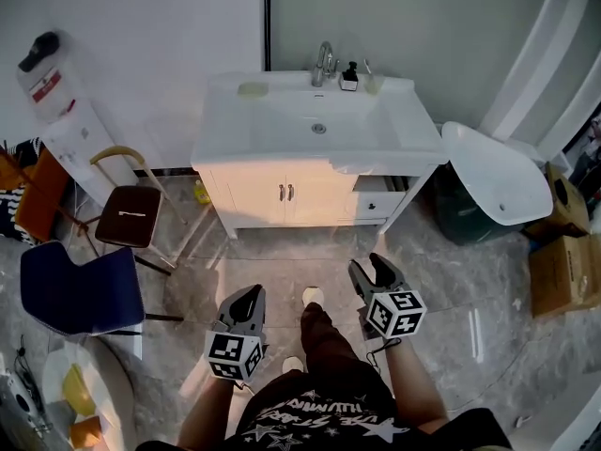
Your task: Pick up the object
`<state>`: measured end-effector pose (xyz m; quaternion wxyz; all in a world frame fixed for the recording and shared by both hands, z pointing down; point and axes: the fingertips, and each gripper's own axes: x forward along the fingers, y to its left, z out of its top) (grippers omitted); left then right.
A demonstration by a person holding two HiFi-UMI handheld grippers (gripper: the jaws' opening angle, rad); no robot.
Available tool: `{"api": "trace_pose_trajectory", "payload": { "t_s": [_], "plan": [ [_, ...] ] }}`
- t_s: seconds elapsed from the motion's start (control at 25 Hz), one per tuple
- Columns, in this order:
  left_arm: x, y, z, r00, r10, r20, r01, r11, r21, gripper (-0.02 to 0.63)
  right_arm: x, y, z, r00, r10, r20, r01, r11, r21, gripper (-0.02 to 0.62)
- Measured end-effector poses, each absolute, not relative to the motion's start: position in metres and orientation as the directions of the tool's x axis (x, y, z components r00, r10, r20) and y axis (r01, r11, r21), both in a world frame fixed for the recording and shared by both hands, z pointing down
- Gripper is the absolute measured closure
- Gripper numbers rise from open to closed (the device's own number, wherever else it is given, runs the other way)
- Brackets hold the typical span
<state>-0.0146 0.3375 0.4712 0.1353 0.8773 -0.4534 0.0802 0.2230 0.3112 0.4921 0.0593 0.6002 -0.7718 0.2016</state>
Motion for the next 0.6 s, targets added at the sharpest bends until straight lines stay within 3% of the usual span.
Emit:
{"api": "trace_pose_trajectory", "payload": {
  "t_s": [0.6],
  "plan": [
    [-0.018, 0.162, 0.466, 0.454, -0.842, 0.292, -0.888, -0.455, 0.068, 0.589, 0.221, 0.097, 0.510, -0.393, -0.860, 0.326, -0.901, 0.289, -0.324, 0.302]
  ]
}}
